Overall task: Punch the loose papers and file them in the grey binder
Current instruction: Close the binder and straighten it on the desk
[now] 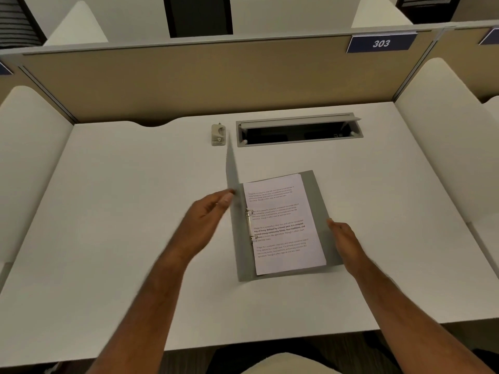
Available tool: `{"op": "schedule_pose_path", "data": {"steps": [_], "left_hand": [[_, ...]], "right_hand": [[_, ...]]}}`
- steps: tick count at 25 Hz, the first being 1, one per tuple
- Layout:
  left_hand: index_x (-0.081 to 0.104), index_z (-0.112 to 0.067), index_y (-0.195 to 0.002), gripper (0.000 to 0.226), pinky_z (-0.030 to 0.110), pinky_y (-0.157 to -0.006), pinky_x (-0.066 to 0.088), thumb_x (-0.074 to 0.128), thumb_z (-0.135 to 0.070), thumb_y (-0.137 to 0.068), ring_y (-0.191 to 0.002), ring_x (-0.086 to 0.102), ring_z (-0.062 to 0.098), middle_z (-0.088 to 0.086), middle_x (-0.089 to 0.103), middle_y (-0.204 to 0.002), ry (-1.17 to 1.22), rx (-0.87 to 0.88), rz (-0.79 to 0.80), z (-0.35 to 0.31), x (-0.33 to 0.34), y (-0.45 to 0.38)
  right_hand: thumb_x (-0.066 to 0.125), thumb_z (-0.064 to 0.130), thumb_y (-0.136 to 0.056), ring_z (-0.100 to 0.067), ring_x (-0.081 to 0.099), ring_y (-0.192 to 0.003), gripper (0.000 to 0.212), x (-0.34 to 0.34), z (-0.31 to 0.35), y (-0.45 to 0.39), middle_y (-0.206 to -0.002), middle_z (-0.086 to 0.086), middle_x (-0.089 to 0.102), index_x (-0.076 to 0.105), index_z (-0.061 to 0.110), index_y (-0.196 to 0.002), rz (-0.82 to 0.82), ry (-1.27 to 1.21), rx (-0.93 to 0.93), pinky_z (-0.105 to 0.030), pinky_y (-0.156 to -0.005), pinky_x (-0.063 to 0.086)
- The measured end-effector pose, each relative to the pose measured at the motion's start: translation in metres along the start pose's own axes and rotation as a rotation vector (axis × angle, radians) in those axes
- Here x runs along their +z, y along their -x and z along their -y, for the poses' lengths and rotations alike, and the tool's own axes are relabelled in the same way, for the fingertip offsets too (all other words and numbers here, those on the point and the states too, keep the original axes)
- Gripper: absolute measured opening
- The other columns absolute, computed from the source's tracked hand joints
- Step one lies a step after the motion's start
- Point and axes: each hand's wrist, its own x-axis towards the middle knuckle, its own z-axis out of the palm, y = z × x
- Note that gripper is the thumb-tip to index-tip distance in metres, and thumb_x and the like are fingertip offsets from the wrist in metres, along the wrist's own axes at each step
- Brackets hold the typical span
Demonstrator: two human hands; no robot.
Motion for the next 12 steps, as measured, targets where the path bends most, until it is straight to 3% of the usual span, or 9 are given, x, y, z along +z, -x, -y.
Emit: {"op": "schedule_pose_path", "data": {"steps": [2, 4, 7, 9, 12], "left_hand": [[0.056, -0.030, -0.146, 0.048, 0.027, -0.115, 0.041, 0.056, -0.048, -0.102, -0.127, 0.054, -0.007, -0.018, 0.059, -0.143, -0.058, -0.026, 0.133, 0.006, 0.023, -0.007], [0.044, -0.031, -0.155, 0.061, 0.029, -0.119, 0.034, 0.057, -0.052, -0.100, -0.139, 0.045, -0.001, -0.016, 0.048, -0.155, -0.125, -0.063, 0.246, 0.016, 0.045, -0.014], [0.039, -0.028, -0.157, 0.066, 0.025, -0.118, 0.030, 0.061, -0.049, -0.099, -0.144, 0.040, 0.005, -0.014, 0.044, -0.157, -0.230, -0.080, 0.307, 0.034, 0.075, -0.019], [0.046, -0.025, -0.151, 0.060, 0.022, -0.110, 0.035, 0.065, -0.043, -0.098, -0.140, 0.046, 0.010, -0.010, 0.050, -0.151, -0.251, -0.101, 0.248, 0.051, 0.089, -0.021], [0.053, -0.021, -0.137, 0.057, 0.038, -0.109, 0.045, 0.077, -0.041, -0.089, -0.131, 0.049, 0.021, 0.000, 0.051, -0.140, -0.280, -0.184, 0.001, 0.081, 0.100, -0.029]], "right_hand": [[0.037, 0.071, -0.097, -0.021, 0.060, -0.108, 0.065, -0.005, -0.005, 0.000, -0.124, 0.003, 0.061, 0.056, 0.021, -0.133, 0.057, -0.034, 0.018, -0.041, -0.097, 0.044], [0.030, 0.068, -0.100, -0.022, 0.066, -0.102, 0.063, -0.008, -0.006, 0.003, -0.115, -0.002, 0.070, 0.063, 0.020, -0.123, 0.114, -0.163, 0.074, -0.041, -0.088, 0.049], [0.030, 0.073, -0.096, -0.029, 0.068, -0.107, 0.074, -0.018, -0.014, -0.002, -0.117, -0.012, 0.074, 0.064, 0.013, -0.126, 0.199, -0.404, 0.140, -0.042, -0.085, 0.052], [0.032, 0.073, -0.096, -0.030, 0.068, -0.106, 0.075, -0.023, -0.019, -0.004, -0.117, -0.013, 0.074, 0.065, 0.013, -0.126, 0.245, -0.462, 0.149, -0.041, -0.083, 0.052], [0.047, 0.057, -0.101, -0.021, 0.071, -0.097, 0.052, -0.022, -0.024, -0.004, -0.111, -0.005, 0.075, 0.066, 0.017, -0.127, 0.298, -0.328, 0.079, -0.038, -0.081, 0.055]]}}
